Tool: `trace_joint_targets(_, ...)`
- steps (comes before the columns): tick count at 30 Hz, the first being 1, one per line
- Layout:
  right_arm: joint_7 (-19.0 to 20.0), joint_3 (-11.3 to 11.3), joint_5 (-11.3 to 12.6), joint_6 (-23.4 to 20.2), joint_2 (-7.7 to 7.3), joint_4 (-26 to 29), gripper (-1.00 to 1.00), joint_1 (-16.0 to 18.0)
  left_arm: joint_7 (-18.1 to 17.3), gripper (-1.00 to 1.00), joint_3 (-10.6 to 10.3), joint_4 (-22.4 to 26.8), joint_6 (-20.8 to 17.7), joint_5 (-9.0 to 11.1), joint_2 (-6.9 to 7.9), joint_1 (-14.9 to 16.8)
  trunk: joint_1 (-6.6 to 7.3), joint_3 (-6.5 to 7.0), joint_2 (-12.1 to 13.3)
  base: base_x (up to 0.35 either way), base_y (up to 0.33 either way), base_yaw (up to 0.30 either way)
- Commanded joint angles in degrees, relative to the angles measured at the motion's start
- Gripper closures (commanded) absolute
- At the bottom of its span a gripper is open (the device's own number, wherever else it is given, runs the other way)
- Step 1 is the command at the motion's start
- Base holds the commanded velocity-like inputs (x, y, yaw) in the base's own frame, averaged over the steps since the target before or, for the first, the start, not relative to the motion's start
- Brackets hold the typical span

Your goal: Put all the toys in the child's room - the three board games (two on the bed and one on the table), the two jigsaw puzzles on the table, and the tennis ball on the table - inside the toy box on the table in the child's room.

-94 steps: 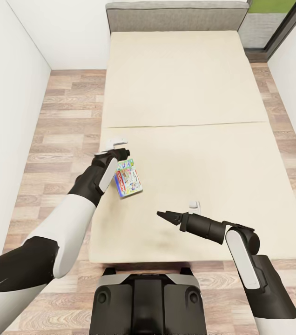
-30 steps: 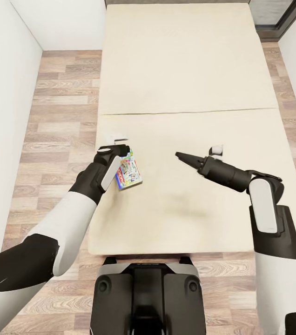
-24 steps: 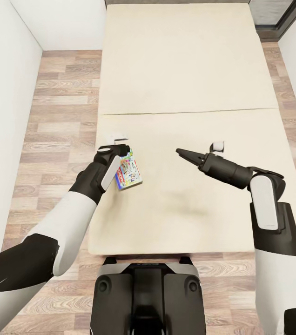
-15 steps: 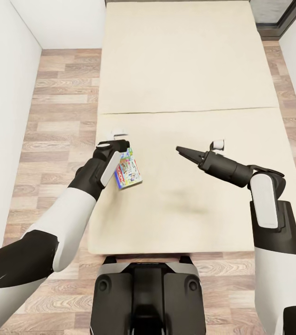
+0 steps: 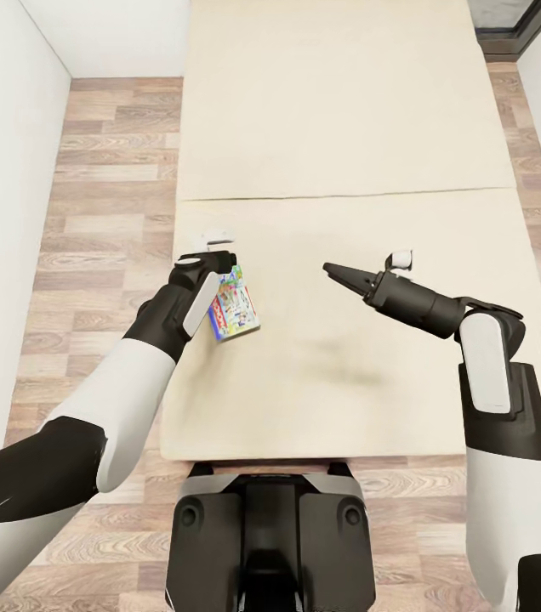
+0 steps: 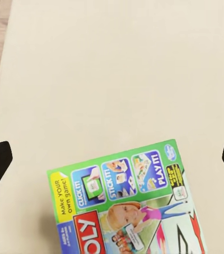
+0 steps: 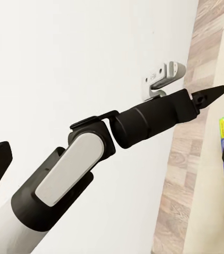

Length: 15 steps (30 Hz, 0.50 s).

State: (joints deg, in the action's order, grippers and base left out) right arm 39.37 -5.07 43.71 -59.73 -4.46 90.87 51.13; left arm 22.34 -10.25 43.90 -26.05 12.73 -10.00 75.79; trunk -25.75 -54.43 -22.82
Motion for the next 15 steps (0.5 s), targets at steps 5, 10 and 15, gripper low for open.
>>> trace_joint_targets(5,0.36,-0.04,-0.21,-0.27,0.01,0.01,-1.00,0.03,0.51,-1.00,-0.13,0.05,-0.10,0.62,0.00,0.46,-0.03,-0.53,-0.09,0.000,0.000,0.000)
trace_joint_targets(10,0.36,-0.03,-0.25,-0.27,0.05,-0.01,-1.00,0.03,0.51,-1.00,-0.13,0.20,-0.07,0.63,0.00,0.69,-0.03,-1.01,-0.09,0.000,0.000,0.000)
trace_joint_targets(15,0.36,-0.03,-0.22,-0.27,0.13,0.00,-1.00,0.02,0.51,-1.00,-0.13,0.35,-0.06,0.63,0.00,0.74,-0.03,-1.48,-0.09,0.000,0.000,0.000)
